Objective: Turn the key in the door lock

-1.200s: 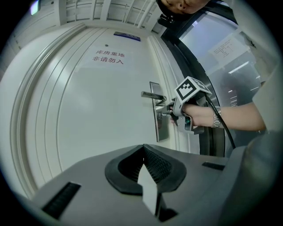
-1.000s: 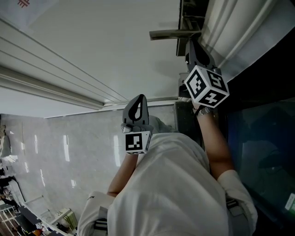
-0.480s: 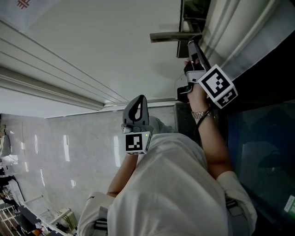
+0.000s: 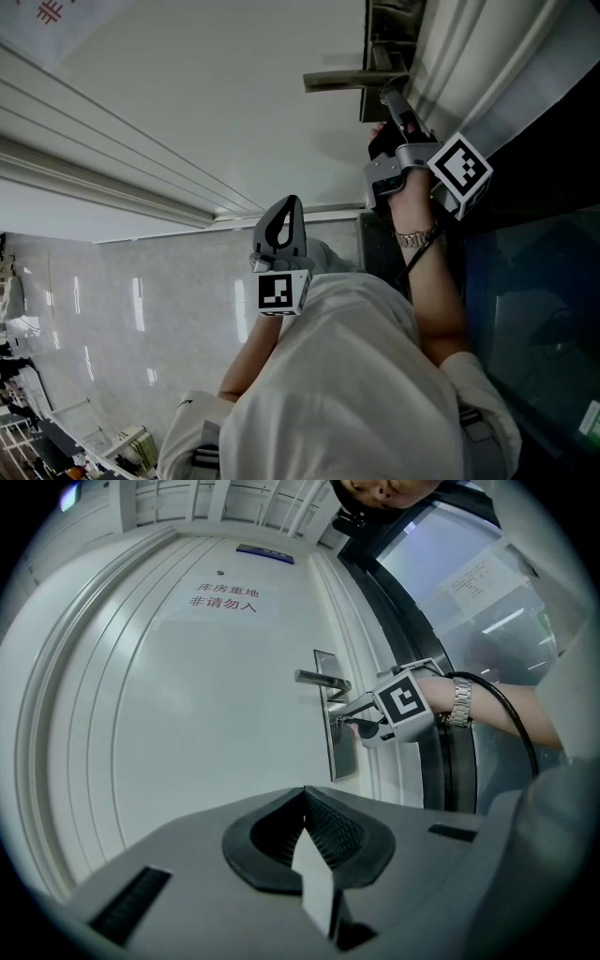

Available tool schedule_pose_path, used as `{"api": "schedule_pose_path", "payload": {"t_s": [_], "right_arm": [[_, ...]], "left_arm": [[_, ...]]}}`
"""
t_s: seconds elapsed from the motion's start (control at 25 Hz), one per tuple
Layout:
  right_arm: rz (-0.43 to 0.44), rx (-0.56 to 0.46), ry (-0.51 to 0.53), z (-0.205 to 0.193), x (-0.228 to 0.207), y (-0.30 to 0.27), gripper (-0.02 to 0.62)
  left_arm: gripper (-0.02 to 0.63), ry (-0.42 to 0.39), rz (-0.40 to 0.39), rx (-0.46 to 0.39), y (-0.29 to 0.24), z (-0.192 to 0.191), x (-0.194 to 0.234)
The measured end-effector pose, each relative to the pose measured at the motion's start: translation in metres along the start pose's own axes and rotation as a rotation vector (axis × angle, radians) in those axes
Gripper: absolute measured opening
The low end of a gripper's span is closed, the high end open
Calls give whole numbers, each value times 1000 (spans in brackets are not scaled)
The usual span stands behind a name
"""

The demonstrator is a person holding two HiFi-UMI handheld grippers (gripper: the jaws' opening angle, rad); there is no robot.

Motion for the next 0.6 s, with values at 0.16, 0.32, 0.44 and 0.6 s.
{"api": "schedule_pose_path", "payload": {"t_s": [0.16,0.32,0.44,0.6], "right_arm": [[-27,-2,66,-2,-4,3,115],[-31,67,167,-2,1,3,121],[-39,140,391,-4,9,7,121],[-51,265,736,-15,18,8,123]], "left_arm": [[9,-2,5,4,2,1,3],[9,0,3,8,1,-1,2],[9,1,0,11,2,-2,0],[9,-6,-11,11,2,-3,-1]]}}
Point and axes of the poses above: the fingertips, and each gripper's own axes: y backward along the fingers, x to its left, z out of its top, the point moved 1 cm from there along y, backward along the fingers, and after that the axes turned 15 degrees about z, right-handed, at the moved point
